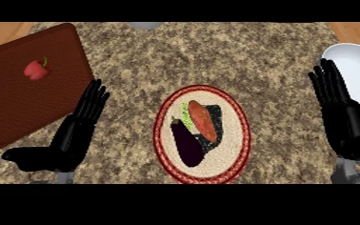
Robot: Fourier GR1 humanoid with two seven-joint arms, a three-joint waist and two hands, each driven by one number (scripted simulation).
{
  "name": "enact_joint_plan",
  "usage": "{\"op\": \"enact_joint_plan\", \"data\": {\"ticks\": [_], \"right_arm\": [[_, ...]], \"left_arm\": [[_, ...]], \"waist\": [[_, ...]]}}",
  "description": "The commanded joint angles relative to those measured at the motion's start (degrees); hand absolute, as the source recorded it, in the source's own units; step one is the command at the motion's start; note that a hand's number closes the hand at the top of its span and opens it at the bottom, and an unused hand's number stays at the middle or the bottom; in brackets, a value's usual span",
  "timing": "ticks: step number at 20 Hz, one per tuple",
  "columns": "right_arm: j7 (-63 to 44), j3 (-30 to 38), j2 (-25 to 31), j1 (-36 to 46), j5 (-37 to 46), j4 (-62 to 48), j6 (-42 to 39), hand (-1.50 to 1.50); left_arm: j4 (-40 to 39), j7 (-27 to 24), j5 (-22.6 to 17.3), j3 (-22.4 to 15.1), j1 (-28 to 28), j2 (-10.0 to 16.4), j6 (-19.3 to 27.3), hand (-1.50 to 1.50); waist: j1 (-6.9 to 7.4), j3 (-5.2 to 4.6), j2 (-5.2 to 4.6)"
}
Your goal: Pick the sweet potato from the placemat and place it in the bowl
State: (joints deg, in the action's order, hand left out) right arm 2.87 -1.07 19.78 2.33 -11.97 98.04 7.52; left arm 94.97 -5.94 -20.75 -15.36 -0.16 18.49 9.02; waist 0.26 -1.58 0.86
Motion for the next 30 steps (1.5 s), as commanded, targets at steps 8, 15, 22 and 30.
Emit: {"op": "enact_joint_plan", "data": {"ticks": [8,15,22,30], "right_arm": [[-9.64,-15.68,3.3,10.94,23.6,-7.63,3.71,1.5],[-4.09,-19.93,-8.94,23.88,23.94,-26.18,1.73,-1.5],[-22.54,-26.47,-0.1,35.33,32.11,-25.15,-12.11,-1.5],[-42.84,-30.65,-2.29,46.31,21.56,-28.06,-42.69,-1.5]], "left_arm": [[-3.16,4.25,6.56,-5.84,7.37,2.8,-4.98,0.0],[-6.86,5.56,8.06,-5.94,10.11,-0.3,-5.63,0.0],[-5.46,7.85,8.3,-5.39,11.12,0.19,-5.61,0.0],[-6.54,7.71,7.79,-4.36,11.03,0.42,-6.55,0.0]], "waist": [[0.92,1.3,-1.48],[0.77,1.56,-1.16],[0.63,1.4,-0.72],[0.68,1.36,-0.65]]}}
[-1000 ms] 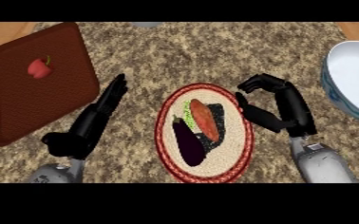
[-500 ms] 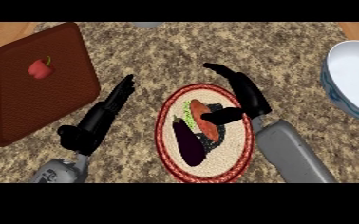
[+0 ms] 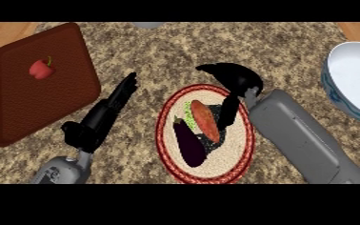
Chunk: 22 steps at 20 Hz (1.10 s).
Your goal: Pick the sweet potato from the placemat and place it in the bowl
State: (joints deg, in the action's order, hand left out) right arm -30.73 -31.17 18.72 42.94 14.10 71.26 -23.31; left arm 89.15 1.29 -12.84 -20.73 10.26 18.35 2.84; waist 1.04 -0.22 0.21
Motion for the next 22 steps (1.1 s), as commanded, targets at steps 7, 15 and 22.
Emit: {"op": "enact_joint_plan", "data": {"ticks": [7,15,22], "right_arm": [[-26.62,4.51,-11.28,12.41,-13.76,-6.75,-19.3,-1.5],[-23.81,0.26,-9.13,3.97,-8.39,-3.14,-17.48,-1.5],[-21.29,0.86,-11.71,3.42,-1.29,-1.0,-14.54,-1.5]], "left_arm": [[-1.89,-3.01,3.13,-0.96,-1.49,-2.67,0.28,0.0],[1.75,1.41,1.87,3.07,-0.75,-1.29,-1.7,0.0],[-1.14,-0.54,3.44,3.53,-1.8,-3.88,-3.84,0.0]], "waist": [[-0.58,0.15,-0.13],[-1.12,0.22,-0.12],[-0.89,0.21,-0.24]]}}
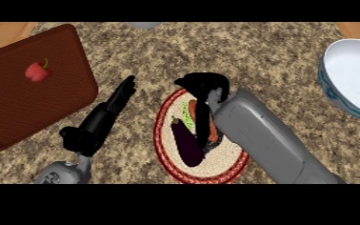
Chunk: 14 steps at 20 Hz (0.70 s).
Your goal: Pick the sweet potato from the placemat and place it in the bowl
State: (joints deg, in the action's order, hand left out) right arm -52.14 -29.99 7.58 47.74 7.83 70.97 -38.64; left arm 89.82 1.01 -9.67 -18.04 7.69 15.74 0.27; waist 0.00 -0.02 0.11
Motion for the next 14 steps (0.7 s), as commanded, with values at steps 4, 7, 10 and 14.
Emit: {"op": "enact_joint_plan", "data": {"ticks": [4,7,10,14], "right_arm": [[-3.56,-2.42,-1.22,-6.1,8.52,8.47,2.18,-1.5],[2.93,-0.42,1.63,-6.21,12.37,5.79,1.06,-1.5],[1.56,-2.83,-0.21,-8.55,17.04,7.7,2.09,-1.5],[1.92,-0.61,1.01,-11.33,20.11,9.85,0.39,-1.5]], "left_arm": [[-0.63,0.93,0.96,2.44,0.89,-1.26,-1.0,0.0],[0.54,1.6,0.24,3.98,0.83,-0.12,-3.62,0.0],[1.06,1.6,2.8,2.77,-0.03,-1.77,-2.47,0.0],[0.61,0.88,4.37,2.12,-1.31,-4.37,-2.19,0.0]], "waist": [[-0.09,0.02,-0.01],[0.18,0.02,-0.11],[0.2,0.02,-0.08],[0.09,0.02,-0.06]]}}
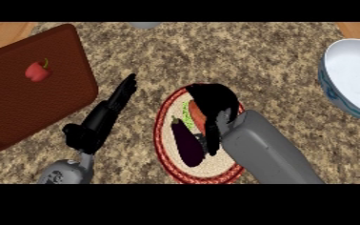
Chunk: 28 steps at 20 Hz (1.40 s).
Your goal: Pick the sweet potato from the placemat and place it in the bowl
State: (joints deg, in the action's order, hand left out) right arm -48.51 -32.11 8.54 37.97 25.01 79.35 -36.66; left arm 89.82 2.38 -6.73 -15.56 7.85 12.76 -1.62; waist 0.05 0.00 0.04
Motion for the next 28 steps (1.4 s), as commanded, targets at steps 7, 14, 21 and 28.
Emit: {"op": "enact_joint_plan", "data": {"ticks": [7,14,21,28], "right_arm": [[5.9,2.97,-1.93,-4.57,8.64,-5.78,0.33,-1.5],[7.44,6.17,-5.69,-4.87,13.75,-7.69,-0.14,-1.5],[23.09,6.83,-6.74,-0.78,18.94,-20.51,9.64,1.5],[25.53,9.78,-8.45,0.97,23.61,-23.92,13.1,1.5]], "left_arm": [[-1.55,1.29,1.26,3.23,2.14,-1.79,-3.36,0.0],[-0.13,1.99,3.09,4.97,0.87,-3.65,-3.94,0.0],[-1.73,-2.11,5.95,4.09,-1.36,-4.47,-4.58,0.0],[1.18,2.53,2.75,8.31,-0.04,-3.54,-8.12,0.0]], "waist": [[-0.02,0.0,-0.06],[0.01,0.0,0.0],[0.36,0.01,-0.15],[0.32,0.0,-0.08]]}}
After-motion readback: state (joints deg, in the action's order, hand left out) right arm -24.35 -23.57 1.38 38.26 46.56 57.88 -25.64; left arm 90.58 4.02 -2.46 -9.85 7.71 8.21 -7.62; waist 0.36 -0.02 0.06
